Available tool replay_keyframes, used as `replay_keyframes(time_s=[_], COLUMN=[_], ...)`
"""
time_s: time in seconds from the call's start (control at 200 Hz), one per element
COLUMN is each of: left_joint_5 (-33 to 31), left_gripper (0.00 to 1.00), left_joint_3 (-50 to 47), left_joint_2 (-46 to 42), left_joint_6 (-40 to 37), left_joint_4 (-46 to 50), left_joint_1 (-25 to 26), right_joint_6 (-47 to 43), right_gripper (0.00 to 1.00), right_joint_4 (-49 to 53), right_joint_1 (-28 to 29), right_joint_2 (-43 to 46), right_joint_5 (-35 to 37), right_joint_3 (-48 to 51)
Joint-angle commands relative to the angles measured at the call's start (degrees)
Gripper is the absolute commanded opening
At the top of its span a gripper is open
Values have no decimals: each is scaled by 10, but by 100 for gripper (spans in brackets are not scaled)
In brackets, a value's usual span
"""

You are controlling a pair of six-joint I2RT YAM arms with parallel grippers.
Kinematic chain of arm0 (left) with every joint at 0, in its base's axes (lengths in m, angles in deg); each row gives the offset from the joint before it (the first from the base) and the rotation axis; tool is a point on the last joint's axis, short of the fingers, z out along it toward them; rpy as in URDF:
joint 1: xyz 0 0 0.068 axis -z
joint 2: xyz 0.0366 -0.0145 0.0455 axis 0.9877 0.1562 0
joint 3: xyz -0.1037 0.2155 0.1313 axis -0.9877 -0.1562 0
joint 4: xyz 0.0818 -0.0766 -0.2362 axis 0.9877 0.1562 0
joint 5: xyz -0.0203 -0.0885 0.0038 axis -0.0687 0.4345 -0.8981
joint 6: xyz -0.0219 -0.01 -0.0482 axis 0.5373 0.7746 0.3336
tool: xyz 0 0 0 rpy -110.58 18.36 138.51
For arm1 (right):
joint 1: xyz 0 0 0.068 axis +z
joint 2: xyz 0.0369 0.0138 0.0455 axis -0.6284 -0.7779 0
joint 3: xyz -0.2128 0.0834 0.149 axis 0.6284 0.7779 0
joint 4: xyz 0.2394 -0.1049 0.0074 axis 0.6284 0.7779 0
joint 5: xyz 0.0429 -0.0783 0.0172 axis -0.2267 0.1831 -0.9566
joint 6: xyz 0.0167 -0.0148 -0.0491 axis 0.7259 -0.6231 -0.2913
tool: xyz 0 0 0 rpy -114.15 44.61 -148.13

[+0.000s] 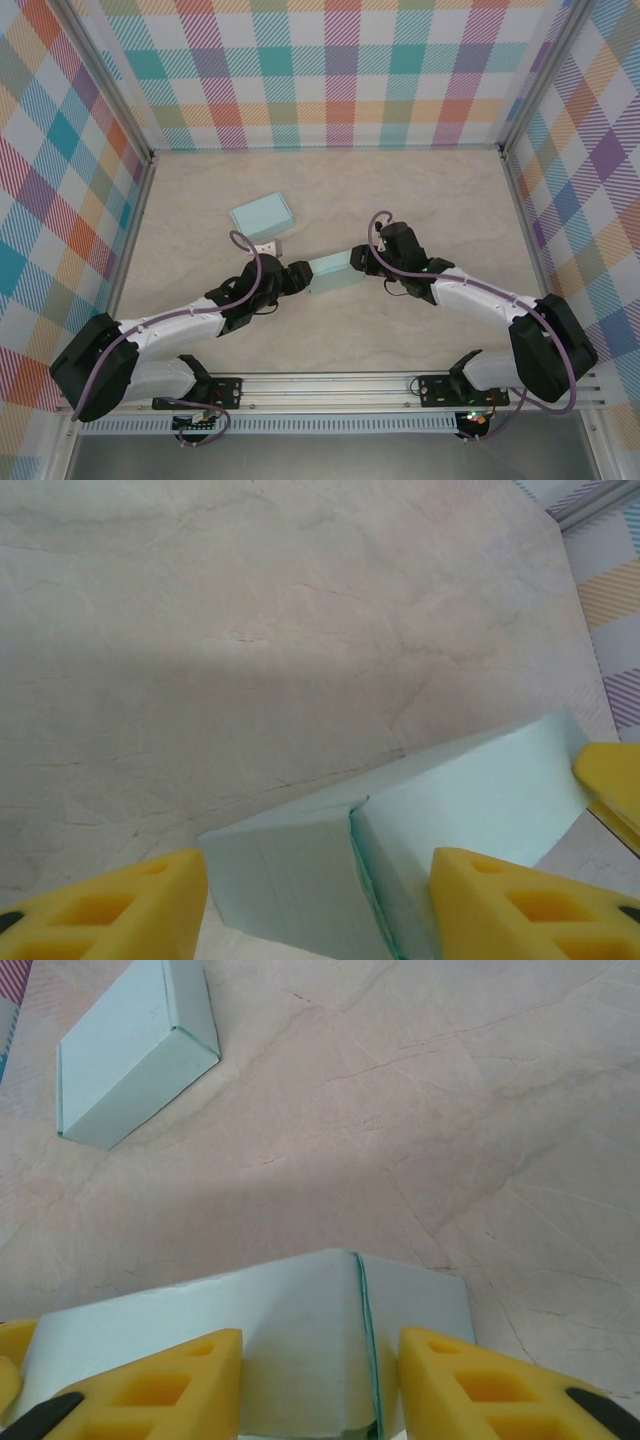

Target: Fold the paper box

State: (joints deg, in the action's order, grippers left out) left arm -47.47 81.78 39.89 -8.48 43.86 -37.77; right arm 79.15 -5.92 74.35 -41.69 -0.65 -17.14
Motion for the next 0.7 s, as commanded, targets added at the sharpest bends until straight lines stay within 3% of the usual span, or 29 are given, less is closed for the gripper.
replay_keyframes(time_s=[0.0, 0.095, 0.24, 0.455, 0.615, 0.694], left_joint_5=[14, 11, 12, 14, 2, -5], left_gripper=[53, 43, 35, 30, 29, 29], left_joint_3=[-22, -46, -67, -85, -89, -86], left_joint_2=[20, 21, 14, 27, 26, 21], left_joint_6=[17, 34, 42, 46, 44, 41], left_joint_4=[4, 1, 10, 21, 36, 41], left_joint_1=[-6, -5, -5, -6, -5, -5], right_joint_6=[1, 0, -5, -7, -16, -17], right_gripper=[43, 43, 43, 45, 57, 58], right_joint_4=[78, 81, 93, 93, 93, 89], right_joint_1=[-5, -4, -5, -21, -42, -53], right_joint_2=[-24, -17, 2, 22, 21, 21], right_joint_5=[13, 13, 8, -27, -75, -94], right_joint_3=[20, 20, 13, -1, -23, -30])
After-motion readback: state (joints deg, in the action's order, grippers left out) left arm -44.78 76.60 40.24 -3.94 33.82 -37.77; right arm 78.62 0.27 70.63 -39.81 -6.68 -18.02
